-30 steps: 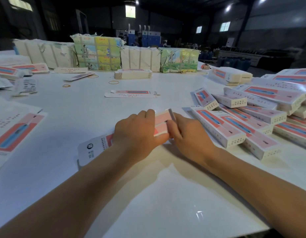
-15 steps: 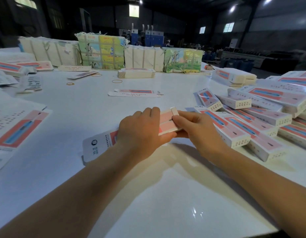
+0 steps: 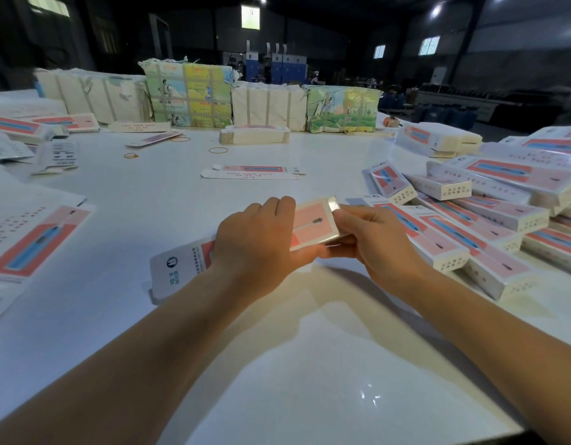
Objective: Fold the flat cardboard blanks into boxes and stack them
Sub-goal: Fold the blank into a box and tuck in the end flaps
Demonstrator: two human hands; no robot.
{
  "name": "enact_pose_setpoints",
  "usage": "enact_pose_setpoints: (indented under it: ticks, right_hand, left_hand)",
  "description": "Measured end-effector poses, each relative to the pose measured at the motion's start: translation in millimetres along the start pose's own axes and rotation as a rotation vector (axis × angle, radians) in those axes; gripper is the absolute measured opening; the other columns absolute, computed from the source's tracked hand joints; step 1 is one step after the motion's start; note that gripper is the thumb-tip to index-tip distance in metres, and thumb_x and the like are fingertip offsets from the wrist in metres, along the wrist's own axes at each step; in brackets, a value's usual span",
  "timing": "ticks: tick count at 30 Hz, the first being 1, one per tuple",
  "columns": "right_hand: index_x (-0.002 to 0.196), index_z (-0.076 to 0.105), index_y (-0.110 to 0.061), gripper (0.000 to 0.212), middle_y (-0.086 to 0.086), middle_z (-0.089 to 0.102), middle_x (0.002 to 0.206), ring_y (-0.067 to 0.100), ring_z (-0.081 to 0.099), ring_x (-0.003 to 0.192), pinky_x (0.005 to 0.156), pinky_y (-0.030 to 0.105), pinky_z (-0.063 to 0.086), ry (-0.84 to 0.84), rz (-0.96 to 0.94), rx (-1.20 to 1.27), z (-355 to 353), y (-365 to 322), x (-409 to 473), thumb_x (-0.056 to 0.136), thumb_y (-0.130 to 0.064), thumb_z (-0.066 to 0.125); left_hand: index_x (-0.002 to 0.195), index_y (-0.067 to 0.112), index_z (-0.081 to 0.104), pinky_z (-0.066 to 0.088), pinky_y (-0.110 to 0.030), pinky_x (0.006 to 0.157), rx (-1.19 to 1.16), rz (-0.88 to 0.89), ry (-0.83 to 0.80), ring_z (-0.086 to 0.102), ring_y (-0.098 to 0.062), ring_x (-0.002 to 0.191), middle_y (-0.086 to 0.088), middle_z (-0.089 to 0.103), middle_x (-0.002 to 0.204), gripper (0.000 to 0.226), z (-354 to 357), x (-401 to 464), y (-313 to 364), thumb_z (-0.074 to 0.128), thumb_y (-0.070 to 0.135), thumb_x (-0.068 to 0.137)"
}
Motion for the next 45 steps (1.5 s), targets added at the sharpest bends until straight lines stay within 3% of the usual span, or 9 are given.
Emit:
enact_pose_setpoints:
  ticks: [5, 11, 17, 27, 30, 33, 37, 42, 45]
  right_hand:
    - [0.08, 0.069, -0.024, 0.046, 0.002, 0.074, 0.083, 0.027, 0.069, 0.075, 0.069, 0.037, 0.06, 0.012, -0.045, -0.18, 1.8, -2.0, -3.3, 0.092, 0.003, 0.034]
    - [0.082, 0.066, -0.005, 0.024, 0.013, 0.068, 0.081, 0.03, 0.065, 0.074, 0.072, 0.05, 0.056, 0.065, -0.151, -0.449, 1.5, -3.6, -5.8, 0.089, -0.008, 0.043]
    - [0.079, 0.057, -0.007, 0.02, 0.009, 0.064, 0.07, 0.019, 0.058, 0.062, 0.06, 0.036, 0.046, 0.072, -0.275, -0.696, 4.3, -10.9, -11.9, 0.09, -0.018, 0.045]
    - [0.069, 0.058, -0.008, 0.031, 0.003, 0.057, 0.057, 0.02, 0.047, 0.056, 0.054, 0.032, 0.035, 0.064, -0.36, -0.91, -0.8, -19.1, -17.4, 0.087, -0.032, 0.053]
    - [0.068, 0.06, -0.009, 0.035, 0.006, 0.062, 0.062, 0.021, 0.053, 0.059, 0.059, 0.035, 0.043, 0.079, -0.323, -0.866, -0.9, -19.3, -17.8, 0.079, -0.04, 0.047]
    - [0.064, 0.056, -0.007, 0.031, 0.007, 0.06, 0.06, 0.02, 0.055, 0.059, 0.059, 0.037, 0.048, 0.15, -0.244, -0.615, 0.6, -14.6, -12.2, 0.086, -0.03, 0.054]
    - [0.054, 0.039, -0.019, 0.04, -0.008, 0.04, 0.047, 0.003, 0.043, 0.047, 0.044, 0.013, 0.03, 0.236, -0.283, -0.632, 2.1, -11.2, -10.4, 0.091, -0.019, 0.054]
    - [0.063, 0.04, -0.02, 0.034, -0.003, 0.052, 0.059, 0.011, 0.044, 0.053, 0.051, 0.02, 0.03, 0.179, -0.328, -0.822, 5.0, -9.9, -12.4, 0.096, -0.025, 0.046]
    - [0.075, 0.051, -0.012, 0.027, 0.006, 0.062, 0.072, 0.013, 0.053, 0.06, 0.06, 0.029, 0.041, 0.08, -0.277, -0.72, 5.5, -12.5, -11.1, 0.098, -0.023, 0.043]
  left_hand:
    - [0.094, 0.005, 0.062, 0.034, -0.024, 0.05, 0.06, 0.024, 0.021, 0.059, -0.026, 0.058, -0.01, 0.064, 0.075, 0.058, 2.6, 1.2, 3.2, 0.07, 0.057, 0.069]
    - [0.087, 0.009, 0.06, 0.027, -0.022, 0.049, 0.139, 0.005, 0.034, 0.056, -0.023, 0.054, -0.006, 0.059, 0.068, 0.055, 0.6, 0.3, 7.9, 0.061, 0.063, 0.076]
    - [0.084, 0.008, 0.061, 0.029, -0.023, 0.047, 0.132, 0.011, 0.071, 0.053, -0.023, 0.052, -0.006, 0.057, 0.065, 0.066, -5.1, -0.4, 15.2, 0.023, 0.062, 0.086]
    - [0.076, 0.008, 0.06, 0.025, -0.022, 0.046, 0.135, 0.121, 0.1, 0.051, -0.022, 0.045, -0.004, 0.055, 0.058, 0.057, -4.8, -0.8, 15.6, 0.036, 0.059, 0.084]
    - [0.077, 0.008, 0.06, 0.025, -0.022, 0.046, 0.132, 0.137, 0.095, 0.053, -0.024, 0.047, -0.004, 0.056, 0.06, 0.056, -3.8, -0.4, 14.8, 0.039, 0.06, 0.083]
    - [0.075, 0.01, 0.058, 0.024, -0.022, 0.046, 0.181, 0.13, 0.104, 0.052, -0.021, 0.046, -0.002, 0.054, 0.058, 0.059, -4.7, 0.7, 19.7, 0.035, 0.064, 0.084]
    - [0.068, 0.013, 0.056, 0.023, -0.021, 0.044, 0.246, 0.104, 0.129, 0.048, -0.018, 0.043, 0.0, 0.049, 0.053, 0.058, -5.7, 0.9, 27.8, 0.025, 0.059, 0.086]
    - [0.067, 0.015, 0.056, 0.024, -0.022, 0.043, 0.268, 0.087, 0.112, 0.049, -0.016, 0.043, 0.001, 0.05, 0.053, 0.052, -7.1, 0.9, 29.9, 0.026, 0.054, 0.086]
    - [0.084, 0.012, 0.059, 0.03, -0.023, 0.046, 0.242, 0.078, 0.039, 0.055, -0.019, 0.054, -0.002, 0.057, 0.066, 0.062, -4.1, -1.0, 25.3, 0.02, 0.06, 0.087]
Point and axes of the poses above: each hand's wrist, its own x-axis towards the middle knuckle, its own z-axis out of the palm, y = z × x, the point moved 4 cm from there along x, towards the middle knuckle
